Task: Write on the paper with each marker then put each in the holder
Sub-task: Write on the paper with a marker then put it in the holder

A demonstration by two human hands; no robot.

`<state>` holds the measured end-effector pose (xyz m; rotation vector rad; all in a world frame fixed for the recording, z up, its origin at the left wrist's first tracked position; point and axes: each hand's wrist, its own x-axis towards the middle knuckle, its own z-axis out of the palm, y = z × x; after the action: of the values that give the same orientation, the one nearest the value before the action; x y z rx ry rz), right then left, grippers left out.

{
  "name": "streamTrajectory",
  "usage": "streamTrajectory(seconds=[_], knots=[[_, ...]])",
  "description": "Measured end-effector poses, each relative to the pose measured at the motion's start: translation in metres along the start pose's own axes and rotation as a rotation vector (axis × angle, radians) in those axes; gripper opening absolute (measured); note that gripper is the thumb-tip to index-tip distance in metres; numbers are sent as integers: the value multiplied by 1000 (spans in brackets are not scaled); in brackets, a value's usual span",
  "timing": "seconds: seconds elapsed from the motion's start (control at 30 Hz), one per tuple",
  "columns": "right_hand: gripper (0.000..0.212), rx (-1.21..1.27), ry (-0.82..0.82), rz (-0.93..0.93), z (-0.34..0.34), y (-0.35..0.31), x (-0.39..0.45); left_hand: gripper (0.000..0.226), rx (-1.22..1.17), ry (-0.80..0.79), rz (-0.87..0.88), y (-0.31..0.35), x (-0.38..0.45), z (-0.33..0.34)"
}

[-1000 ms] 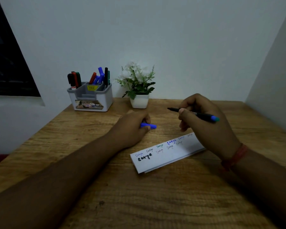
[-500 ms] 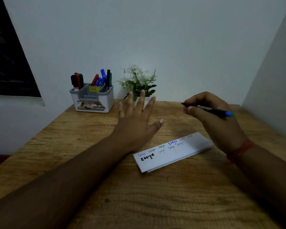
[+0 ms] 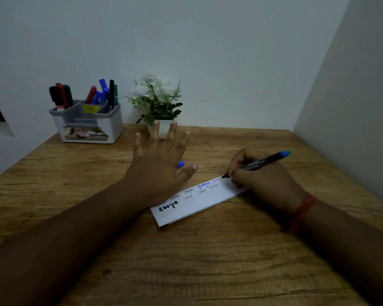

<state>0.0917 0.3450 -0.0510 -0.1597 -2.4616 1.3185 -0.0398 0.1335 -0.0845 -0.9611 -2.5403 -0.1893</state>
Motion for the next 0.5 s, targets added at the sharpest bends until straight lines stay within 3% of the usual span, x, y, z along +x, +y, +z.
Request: streamTrajectory(seconds=[0.5], knots=[[6, -100, -18, 31, -2, 13, 3, 79, 77, 4, 11, 2, 0, 9]])
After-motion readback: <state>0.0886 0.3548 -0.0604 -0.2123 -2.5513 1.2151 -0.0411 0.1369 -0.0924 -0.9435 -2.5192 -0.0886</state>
